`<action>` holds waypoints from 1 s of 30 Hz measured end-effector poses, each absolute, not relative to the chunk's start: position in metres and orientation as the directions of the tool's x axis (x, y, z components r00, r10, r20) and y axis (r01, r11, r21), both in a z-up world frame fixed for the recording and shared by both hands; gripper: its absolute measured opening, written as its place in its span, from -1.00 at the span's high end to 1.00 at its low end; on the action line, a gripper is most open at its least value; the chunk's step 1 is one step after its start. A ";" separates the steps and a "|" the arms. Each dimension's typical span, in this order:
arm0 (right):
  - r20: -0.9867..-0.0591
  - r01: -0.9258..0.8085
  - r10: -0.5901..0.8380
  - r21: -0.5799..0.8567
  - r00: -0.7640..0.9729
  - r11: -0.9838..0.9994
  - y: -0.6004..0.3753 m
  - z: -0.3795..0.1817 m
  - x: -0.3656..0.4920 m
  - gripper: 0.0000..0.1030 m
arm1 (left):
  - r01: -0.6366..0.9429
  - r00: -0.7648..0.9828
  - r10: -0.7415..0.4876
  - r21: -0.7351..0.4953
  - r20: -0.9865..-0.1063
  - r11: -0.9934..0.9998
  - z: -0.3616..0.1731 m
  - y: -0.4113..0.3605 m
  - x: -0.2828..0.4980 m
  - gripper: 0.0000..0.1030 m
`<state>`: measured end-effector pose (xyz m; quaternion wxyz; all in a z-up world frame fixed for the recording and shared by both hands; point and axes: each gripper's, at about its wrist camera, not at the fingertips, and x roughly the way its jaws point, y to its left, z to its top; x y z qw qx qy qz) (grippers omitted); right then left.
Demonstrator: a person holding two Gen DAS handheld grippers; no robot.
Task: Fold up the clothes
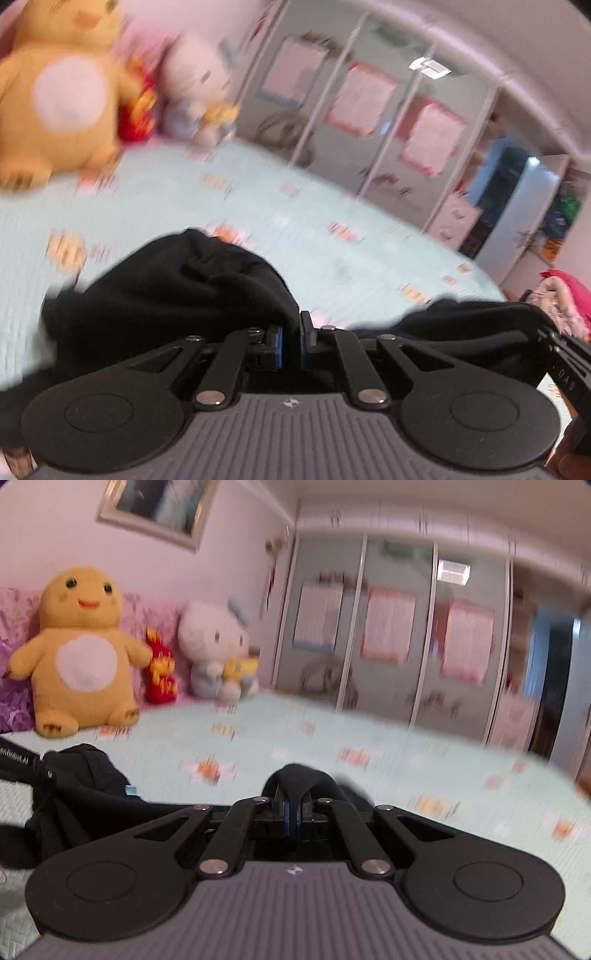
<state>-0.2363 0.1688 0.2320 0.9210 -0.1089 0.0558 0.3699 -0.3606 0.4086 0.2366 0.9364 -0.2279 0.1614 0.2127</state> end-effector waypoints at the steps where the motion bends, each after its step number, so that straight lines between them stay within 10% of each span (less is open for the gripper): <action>1: -0.151 -0.685 0.668 -0.175 0.729 0.708 0.162 0.249 -0.239 0.97 | -0.450 0.872 0.320 -0.348 -0.370 0.823 0.253 0.404 -0.361 0.87; 17: 0.412 -0.334 0.450 -0.323 0.793 0.885 0.056 0.488 -0.286 0.97 | -0.147 0.989 0.146 -0.143 -0.019 0.979 0.494 0.299 -0.346 0.87; 24: 0.429 -0.212 0.348 -0.334 0.833 0.919 0.008 0.499 -0.266 0.97 | -0.061 0.998 0.057 -0.133 -0.034 0.989 0.487 0.257 -0.304 0.86; 30: 0.286 -0.268 0.337 -0.255 0.897 0.929 -0.013 0.430 -0.228 0.97 | -0.029 0.975 -0.014 -0.188 -0.224 0.982 0.400 0.238 -0.256 0.86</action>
